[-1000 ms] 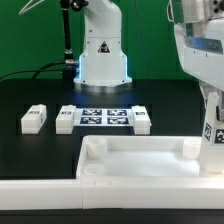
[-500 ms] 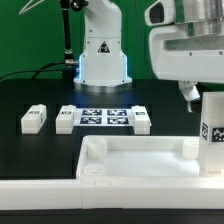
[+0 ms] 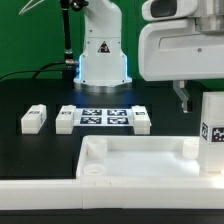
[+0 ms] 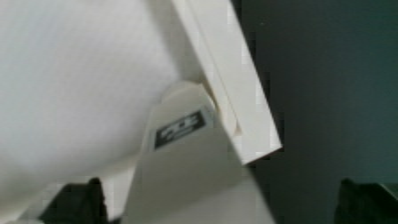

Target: Assemble desk

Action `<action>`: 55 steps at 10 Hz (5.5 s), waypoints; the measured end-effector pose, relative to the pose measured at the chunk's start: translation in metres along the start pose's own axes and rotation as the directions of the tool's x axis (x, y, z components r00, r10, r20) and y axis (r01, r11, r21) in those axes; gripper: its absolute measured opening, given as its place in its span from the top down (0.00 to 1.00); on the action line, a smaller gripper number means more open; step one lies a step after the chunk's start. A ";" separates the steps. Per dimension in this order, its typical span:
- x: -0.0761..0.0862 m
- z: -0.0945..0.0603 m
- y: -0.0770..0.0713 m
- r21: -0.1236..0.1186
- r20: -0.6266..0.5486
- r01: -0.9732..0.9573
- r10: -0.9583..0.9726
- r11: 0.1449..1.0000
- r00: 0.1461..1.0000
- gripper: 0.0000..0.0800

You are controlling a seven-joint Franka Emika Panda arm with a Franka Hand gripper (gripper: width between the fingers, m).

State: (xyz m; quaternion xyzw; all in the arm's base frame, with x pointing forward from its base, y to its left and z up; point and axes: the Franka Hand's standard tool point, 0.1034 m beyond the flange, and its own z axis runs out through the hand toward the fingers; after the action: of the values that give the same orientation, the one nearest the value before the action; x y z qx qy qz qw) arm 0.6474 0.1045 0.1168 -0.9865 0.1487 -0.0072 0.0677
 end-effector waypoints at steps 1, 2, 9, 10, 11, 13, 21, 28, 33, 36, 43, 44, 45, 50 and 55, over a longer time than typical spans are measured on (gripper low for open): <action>0.000 0.000 0.002 -0.004 0.012 0.144 -0.144 0.990 0.989 0.19; -0.001 0.000 0.001 -0.003 0.010 0.105 -0.105 0.994 0.994 0.19; -0.002 0.001 0.001 -0.020 -0.007 -0.345 0.345 0.938 0.939 0.63; -0.003 0.001 0.000 -0.025 -0.015 -0.497 0.497 0.867 0.868 0.63; -0.003 0.001 0.000 -0.016 -0.012 -0.625 0.625 0.780 0.781 0.63; -0.001 0.002 0.001 0.021 0.023 -0.882 0.882 0.470 0.470 0.63; -0.005 0.009 -0.002 0.021 0.032 -0.644 0.643 0.765 0.765 0.20; -0.003 0.009 0.004 0.004 0.019 0.152 -0.152 0.988 0.988 0.19; -0.002 0.010 0.006 -0.001 0.018 -0.040 0.040 0.999 0.999 0.64; -0.003 0.010 0.003 -0.019 0.007 -0.376 0.376 0.926 0.926 0.64; 0.001 0.011 0.005 0.024 0.023 -0.944 0.943 0.330 0.331 0.38; 0.001 0.011 0.005 0.024 0.023 -0.944 0.943 0.330 0.331 0.38; 0.001 0.011 0.005 0.024 0.023 -0.944 0.943 0.330 0.331 0.23; 0.001 0.011 0.005 0.024 0.023 -0.944 0.943 0.330 0.331 0.19; 0.003 0.011 0.007 0.035 0.017 -0.834 0.834 0.551 0.552 0.19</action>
Offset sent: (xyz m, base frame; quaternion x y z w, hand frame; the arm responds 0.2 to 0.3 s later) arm 0.0000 0.0000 0.0000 0.0000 0.0000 0.0000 1.0000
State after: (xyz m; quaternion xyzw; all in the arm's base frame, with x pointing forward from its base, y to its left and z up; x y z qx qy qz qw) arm 0.6488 0.0987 0.1050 -0.7972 0.5978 0.0222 0.0819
